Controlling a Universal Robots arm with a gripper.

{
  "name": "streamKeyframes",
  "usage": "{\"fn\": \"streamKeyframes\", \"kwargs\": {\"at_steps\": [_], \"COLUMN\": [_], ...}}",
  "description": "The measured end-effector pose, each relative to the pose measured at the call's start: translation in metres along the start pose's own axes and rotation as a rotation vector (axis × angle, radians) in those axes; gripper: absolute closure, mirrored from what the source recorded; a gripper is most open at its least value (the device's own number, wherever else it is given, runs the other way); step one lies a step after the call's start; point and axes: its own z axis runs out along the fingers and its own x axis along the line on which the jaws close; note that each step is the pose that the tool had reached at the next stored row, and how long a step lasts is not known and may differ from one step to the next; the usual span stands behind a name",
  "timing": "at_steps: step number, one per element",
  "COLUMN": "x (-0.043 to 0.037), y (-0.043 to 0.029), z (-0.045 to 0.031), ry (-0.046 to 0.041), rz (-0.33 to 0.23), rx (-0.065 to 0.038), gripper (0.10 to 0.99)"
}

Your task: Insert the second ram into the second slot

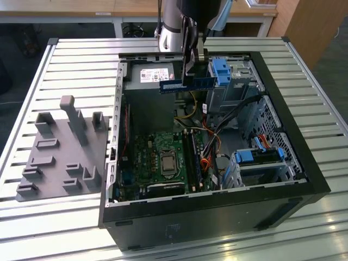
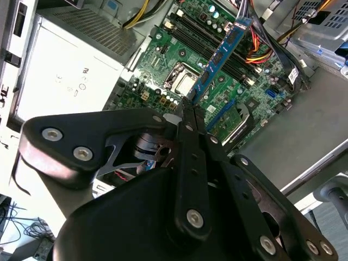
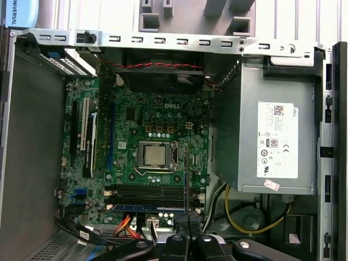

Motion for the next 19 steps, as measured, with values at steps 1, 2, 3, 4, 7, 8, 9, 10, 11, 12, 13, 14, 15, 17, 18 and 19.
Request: {"fn": "streamKeyframes", "kwargs": {"at_steps": [1, 2, 3, 4, 7, 8, 9, 10, 11, 12, 13, 14, 15, 17, 18, 19], "x": [0.0005, 0.001, 0.0014, 0.0018, 0.0031, 0.0034, 0.0037, 0.004, 0.0042, 0.0045, 0.0047, 0.0048, 0.0049, 0.005, 0.0051, 0.005], "y": [0.0, 0.0, 0.0, 0.0, 0.0001, 0.0001, 0.0001, 0.0001, 0.0001, 0.0001, 0.0001, 0.0001, 0.0001, 0.0001, 0.0001, 0.0001], "z": [0.0, -0.0001, 0.0, -0.0001, 0.0, 0.0, -0.0001, -0.0001, 0.0, -0.0001, -0.0001, -0.0001, -0.0001, -0.0001, -0.0001, -0.0001], "ry": [0.0, 0.0001, 0.0, 0.0001, 0.0, 0.0, 0.0, 0.0, 0.0, 0.0, 0.0001, 0.0001, 0.0001, 0.0001, 0.0001, 0.0], "rz": [0.0, 0.0, 0.0, 0.0, 0.0, 0.0, 0.0, 0.0, 0.0, 0.0, 0.0, 0.0, 0.0, 0.0, 0.001, 0.002], "rx": [0.0, 0.0, 0.0, 0.0, 0.0, 0.0, 0.0, 0.0, 0.0, 0.0, 0.0, 0.0, 0.0, 0.0, 0.0, 0.0], "gripper": [0.965, 0.965, 0.965, 0.965, 0.965, 0.965, 0.965, 0.965, 0.965, 0.965, 0.965, 0.965, 0.965, 0.965, 0.965, 0.965]}}
